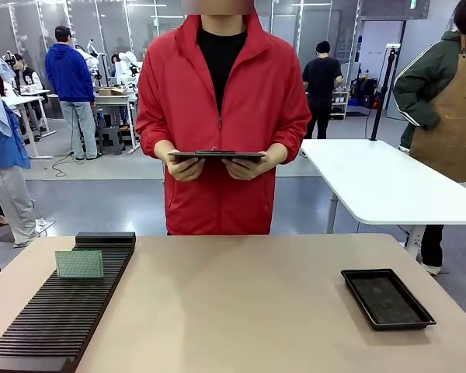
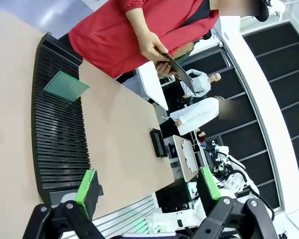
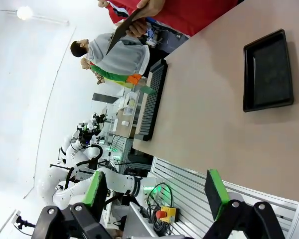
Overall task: Inspect the PCB.
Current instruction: Pick up the Blank PCB and present it to the human.
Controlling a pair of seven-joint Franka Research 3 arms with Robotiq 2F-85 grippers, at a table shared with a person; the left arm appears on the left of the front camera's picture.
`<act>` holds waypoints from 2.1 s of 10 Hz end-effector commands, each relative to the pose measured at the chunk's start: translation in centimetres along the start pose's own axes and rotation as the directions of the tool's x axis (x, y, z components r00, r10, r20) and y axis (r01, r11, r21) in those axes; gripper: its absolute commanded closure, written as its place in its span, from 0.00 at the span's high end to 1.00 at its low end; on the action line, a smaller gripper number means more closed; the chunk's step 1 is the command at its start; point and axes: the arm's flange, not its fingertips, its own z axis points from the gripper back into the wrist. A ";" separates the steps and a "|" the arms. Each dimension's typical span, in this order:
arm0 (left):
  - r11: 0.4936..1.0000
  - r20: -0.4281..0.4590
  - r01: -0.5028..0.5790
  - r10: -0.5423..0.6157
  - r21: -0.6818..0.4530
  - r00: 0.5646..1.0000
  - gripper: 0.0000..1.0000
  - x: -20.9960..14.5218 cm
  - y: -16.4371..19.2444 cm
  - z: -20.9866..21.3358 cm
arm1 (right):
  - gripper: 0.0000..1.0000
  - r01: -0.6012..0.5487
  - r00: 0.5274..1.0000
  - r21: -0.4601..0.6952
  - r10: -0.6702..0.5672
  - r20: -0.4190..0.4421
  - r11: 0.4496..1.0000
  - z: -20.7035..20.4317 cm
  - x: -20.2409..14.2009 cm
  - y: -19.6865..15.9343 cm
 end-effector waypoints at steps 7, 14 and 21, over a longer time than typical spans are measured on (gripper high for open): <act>0.654 -0.390 0.562 -0.408 0.506 0.825 1.00 3.9 -10.0 -8.4 | 1.00 -0.017 1.000 0.013 0.017 0.008 1.000 0.1 0.1 0.2; 0.052 -0.910 0.986 -0.381 0.159 0.167 1.00 7.0 -10.5 -30.8 | 1.00 -0.017 1.000 0.013 0.017 0.008 1.000 0.1 0.1 0.2; 0.071 -0.920 0.992 -0.374 0.100 0.119 1.00 6.3 -8.8 -33.7 | 1.00 -0.017 1.000 0.013 0.017 0.008 1.000 0.1 0.1 0.2</act>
